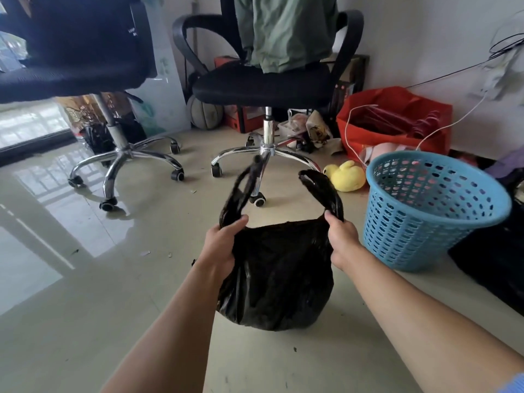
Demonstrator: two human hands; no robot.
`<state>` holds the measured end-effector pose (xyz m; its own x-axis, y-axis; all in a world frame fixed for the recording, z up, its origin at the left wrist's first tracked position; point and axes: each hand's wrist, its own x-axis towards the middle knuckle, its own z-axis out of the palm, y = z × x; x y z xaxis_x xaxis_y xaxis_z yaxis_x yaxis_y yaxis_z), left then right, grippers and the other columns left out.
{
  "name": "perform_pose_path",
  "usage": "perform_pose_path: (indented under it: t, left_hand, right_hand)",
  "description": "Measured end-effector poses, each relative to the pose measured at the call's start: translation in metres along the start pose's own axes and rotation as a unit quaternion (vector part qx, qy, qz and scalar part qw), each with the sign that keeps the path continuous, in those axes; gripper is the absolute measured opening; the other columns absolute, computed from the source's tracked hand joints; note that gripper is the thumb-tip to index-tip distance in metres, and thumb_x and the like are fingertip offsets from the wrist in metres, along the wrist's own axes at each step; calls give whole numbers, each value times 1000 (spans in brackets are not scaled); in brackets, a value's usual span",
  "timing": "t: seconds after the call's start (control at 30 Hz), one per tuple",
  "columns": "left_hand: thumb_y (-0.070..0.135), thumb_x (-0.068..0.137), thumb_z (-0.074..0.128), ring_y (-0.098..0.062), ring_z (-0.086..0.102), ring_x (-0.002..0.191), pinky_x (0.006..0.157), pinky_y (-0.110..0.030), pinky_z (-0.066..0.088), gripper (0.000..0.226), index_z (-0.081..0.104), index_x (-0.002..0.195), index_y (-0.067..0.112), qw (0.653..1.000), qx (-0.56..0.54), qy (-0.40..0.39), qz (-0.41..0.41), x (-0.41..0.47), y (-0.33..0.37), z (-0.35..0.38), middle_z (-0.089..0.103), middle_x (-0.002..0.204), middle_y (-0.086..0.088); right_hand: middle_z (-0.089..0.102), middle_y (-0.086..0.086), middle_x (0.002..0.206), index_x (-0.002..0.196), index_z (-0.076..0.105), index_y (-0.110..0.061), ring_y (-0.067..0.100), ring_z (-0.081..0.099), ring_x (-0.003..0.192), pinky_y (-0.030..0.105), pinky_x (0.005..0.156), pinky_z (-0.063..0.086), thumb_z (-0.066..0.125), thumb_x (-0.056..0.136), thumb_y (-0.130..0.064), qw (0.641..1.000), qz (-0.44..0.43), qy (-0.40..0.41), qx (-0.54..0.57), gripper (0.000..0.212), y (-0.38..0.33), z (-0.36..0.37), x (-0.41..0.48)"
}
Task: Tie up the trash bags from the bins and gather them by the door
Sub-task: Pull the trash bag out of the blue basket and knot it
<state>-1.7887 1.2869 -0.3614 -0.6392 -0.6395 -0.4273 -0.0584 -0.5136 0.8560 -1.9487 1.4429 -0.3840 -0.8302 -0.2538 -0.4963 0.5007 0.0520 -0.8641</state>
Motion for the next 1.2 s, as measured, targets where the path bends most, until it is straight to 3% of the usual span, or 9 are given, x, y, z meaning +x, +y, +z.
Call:
perform_pose_path:
  t: [0.1,0.2,0.37,0.5,0.6,0.8,0.93,1.1,1.2]
  left_hand:
    - [26,87,68,-29,68,76,79,-45,59,24,70,90,3,995,46,59,59,1,-4,3,69,87,-14]
    - [35,96,52,-29,69,84,80,-42,56,38,58,68,10,997,-33,43,51,6,-1,2,74,95,-12]
    - [39,99,43,-29,64,69,71,-41,56,43,43,64,14,993,-99,64,-21,12,-7,7,69,76,-15]
    - [40,98,47,-32,65,80,88,-52,54,42,44,65,14,985,-139,83,-56,17,-4,5,68,82,-17]
    - [41,95,51,-28,60,74,91,-53,52,41,44,66,14,986,-126,83,-70,19,-8,3,57,74,-7]
    - [38,96,50,-21,50,64,81,-44,53,35,46,70,14,976,-153,124,-92,30,-11,-3,43,71,0]
    - [36,94,49,-26,65,93,84,-51,51,20,59,103,21,962,-191,168,-104,39,-13,-18,56,98,-3]
    - [33,98,42,-38,63,108,89,-64,46,39,42,136,22,952,-221,183,-108,38,-14,-16,60,122,-19]
    - [33,98,42,-36,63,103,82,-61,50,24,55,110,17,954,-224,169,-108,36,-16,-11,61,119,-17]
  right_hand:
    - [54,12,137,138,50,-13,38,55,120,52,102,47,55,95,-44,993,89,56,47,53,3,-2,8]
    - [61,13,131,136,54,-18,37,63,110,55,93,52,57,88,-58,986,127,20,105,63,3,-12,17]
    - [73,9,100,103,72,-13,24,69,96,40,90,51,55,80,-73,969,25,-237,71,67,-7,-18,2]
    - [72,12,116,123,64,-8,27,67,111,32,88,53,84,61,-58,946,-8,-311,-92,82,0,-16,-6]
    - [73,7,114,126,61,-13,22,69,105,27,83,55,83,66,-36,944,-61,-302,-120,68,5,-9,-12]
    - [68,1,125,133,54,-26,20,64,116,33,98,50,80,72,-32,903,-70,-396,-148,67,-10,5,-19]
    - [56,-10,135,141,42,-32,10,51,125,29,107,39,87,62,-32,868,-125,-397,-270,91,-11,3,-17]
    - [52,-15,130,134,40,-33,8,49,124,28,106,38,91,65,-26,816,-134,-408,-388,87,-9,3,-20]
    - [62,-10,120,123,52,-27,10,58,113,31,102,45,92,61,-34,815,-145,-366,-425,74,1,11,-17]
